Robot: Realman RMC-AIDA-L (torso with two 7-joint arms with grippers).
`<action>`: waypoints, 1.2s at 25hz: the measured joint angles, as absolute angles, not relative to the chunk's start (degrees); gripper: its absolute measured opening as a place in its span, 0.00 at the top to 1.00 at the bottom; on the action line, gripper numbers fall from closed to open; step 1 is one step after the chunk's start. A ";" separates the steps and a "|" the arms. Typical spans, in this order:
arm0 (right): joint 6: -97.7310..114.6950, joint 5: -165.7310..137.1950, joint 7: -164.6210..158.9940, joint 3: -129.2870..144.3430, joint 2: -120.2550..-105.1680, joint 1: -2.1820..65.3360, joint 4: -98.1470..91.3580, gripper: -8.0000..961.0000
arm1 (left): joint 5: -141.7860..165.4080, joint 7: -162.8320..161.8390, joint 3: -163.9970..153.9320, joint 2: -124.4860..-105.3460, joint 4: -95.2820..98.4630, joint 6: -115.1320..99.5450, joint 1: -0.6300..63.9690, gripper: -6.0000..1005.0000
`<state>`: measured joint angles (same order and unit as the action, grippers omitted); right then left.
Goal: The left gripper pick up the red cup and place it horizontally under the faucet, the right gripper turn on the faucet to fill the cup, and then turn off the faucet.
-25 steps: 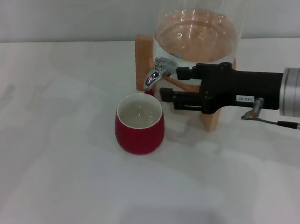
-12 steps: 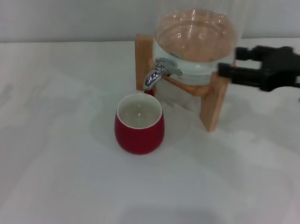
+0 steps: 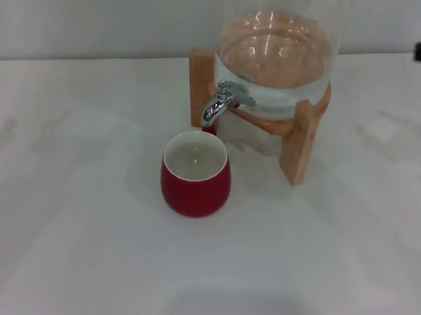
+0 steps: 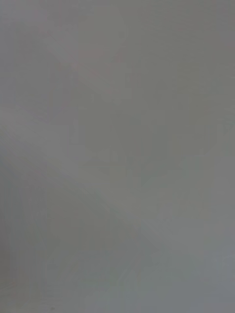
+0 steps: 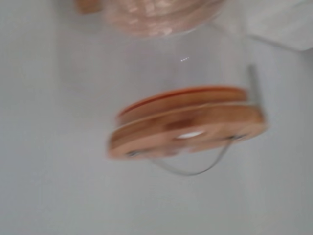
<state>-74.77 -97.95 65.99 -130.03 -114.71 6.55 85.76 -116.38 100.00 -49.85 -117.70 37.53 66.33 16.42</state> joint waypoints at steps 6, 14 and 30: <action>-67.03 -98.01 75.18 -133.64 -114.79 6.55 82.83 0.25 | -112.26 93.66 -49.77 -116.53 37.53 67.33 15.62 0.13; -52.15 -97.68 77.88 -133.76 -114.78 6.90 73.04 0.25 | -106.50 91.91 -50.12 -118.37 47.29 70.33 10.17 0.13; -48.09 -97.32 81.07 -133.83 -114.87 6.48 68.54 0.25 | -111.18 85.05 -61.82 -119.65 72.61 70.21 -6.13 0.13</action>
